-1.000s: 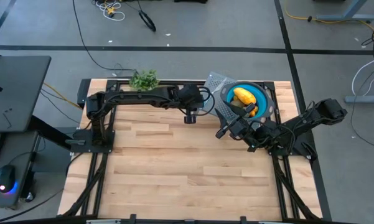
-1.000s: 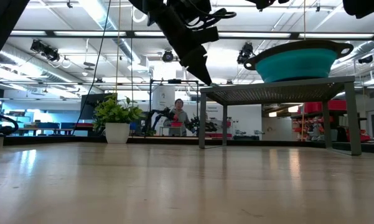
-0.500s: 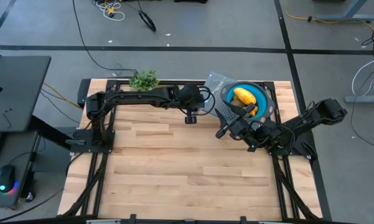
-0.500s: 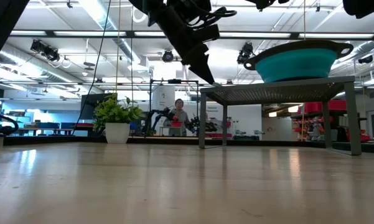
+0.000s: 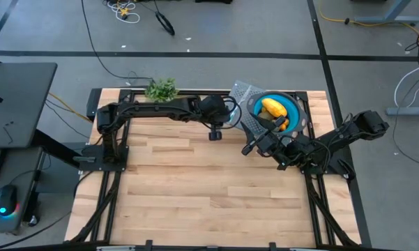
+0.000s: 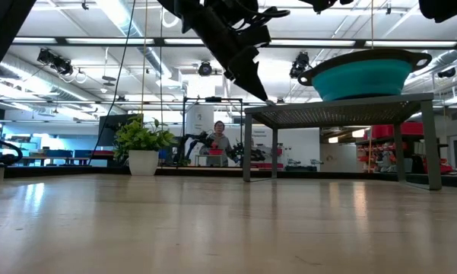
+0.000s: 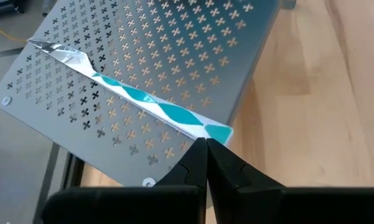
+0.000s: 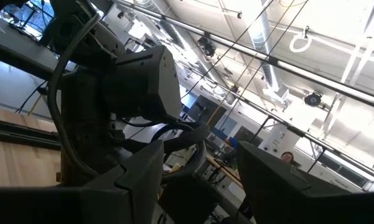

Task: Pick & Place Fruit
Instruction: Put the green patterned knife on the shelf

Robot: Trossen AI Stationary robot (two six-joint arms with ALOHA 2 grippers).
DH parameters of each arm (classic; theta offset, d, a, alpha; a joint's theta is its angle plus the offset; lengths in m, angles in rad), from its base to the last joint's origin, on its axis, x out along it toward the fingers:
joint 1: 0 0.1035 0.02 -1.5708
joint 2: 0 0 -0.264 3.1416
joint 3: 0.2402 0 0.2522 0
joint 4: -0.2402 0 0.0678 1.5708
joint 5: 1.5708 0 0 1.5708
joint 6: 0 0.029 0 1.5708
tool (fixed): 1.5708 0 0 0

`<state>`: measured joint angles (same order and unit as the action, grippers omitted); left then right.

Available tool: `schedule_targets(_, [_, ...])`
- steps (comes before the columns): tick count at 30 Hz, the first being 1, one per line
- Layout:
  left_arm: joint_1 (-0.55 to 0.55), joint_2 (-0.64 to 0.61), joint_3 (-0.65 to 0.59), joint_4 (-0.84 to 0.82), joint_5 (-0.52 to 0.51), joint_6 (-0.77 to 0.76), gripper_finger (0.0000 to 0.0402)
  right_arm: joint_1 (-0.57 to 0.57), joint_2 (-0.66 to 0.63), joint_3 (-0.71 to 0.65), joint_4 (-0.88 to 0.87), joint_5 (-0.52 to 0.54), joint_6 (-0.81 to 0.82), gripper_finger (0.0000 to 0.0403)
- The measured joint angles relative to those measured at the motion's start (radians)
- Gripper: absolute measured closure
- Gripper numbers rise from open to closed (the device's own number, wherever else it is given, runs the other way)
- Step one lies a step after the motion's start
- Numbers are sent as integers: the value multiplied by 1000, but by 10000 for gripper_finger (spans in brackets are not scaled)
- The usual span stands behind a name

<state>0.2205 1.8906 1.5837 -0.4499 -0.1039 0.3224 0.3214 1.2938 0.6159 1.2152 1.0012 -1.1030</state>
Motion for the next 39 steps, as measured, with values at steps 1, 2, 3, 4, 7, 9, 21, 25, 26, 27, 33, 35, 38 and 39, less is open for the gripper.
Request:
schedule_targets(1, [-1,3,0,4,6,-6,394,0,0,0,0,0,0,190])
schedule_targets(2, [-2,5,0,10,11,-10,394,0,0,0,0,0,0,190])
schedule_targets(3, [-2,6,0,8,14,-13,395,0,0,0,0,0,0,190])
schedule_targets(4, [-2,7,-1,5,13,-12,396,0,0,0,0,0,0,190])
schedule_targets(7, [-3,7,-1,8,12,-13,397,0,0,0,0,1,0,190])
schedule_targets(9, [-3,7,-1,10,-7,-12,395,0,0,0,0,1,0,190])
schedule_targets(21, [-3,-31,-1,-63,-159,34,394,1,0,0,-4,1,14,190])
schedule_targets(25, [-7,-61,0,-119,12,-5,397,1,0,0,-4,1,13,190])
schedule_targets(26, [-12,-61,0,-138,61,-17,397,1,0,0,-4,1,12,190])
schedule_targets(27, [-16,-61,0,-153,102,-28,398,1,0,0,-4,2,12,190])
schedule_targets(33, [-64,-51,-122,-11,173,-33,397,1,0,0,-4,1,15,190])
schedule_targets(35, [-75,-50,-160,73,150,-25,398,2,0,0,-7,12,24,190])
schedule_targets(38, [-75,-51,-171,127,147,-23,396,2,0,0,-11,18,32,190])
schedule_targets(39, [-73,-51,-171,146,146,-21,395,2,0,0,-11,16,35,190])
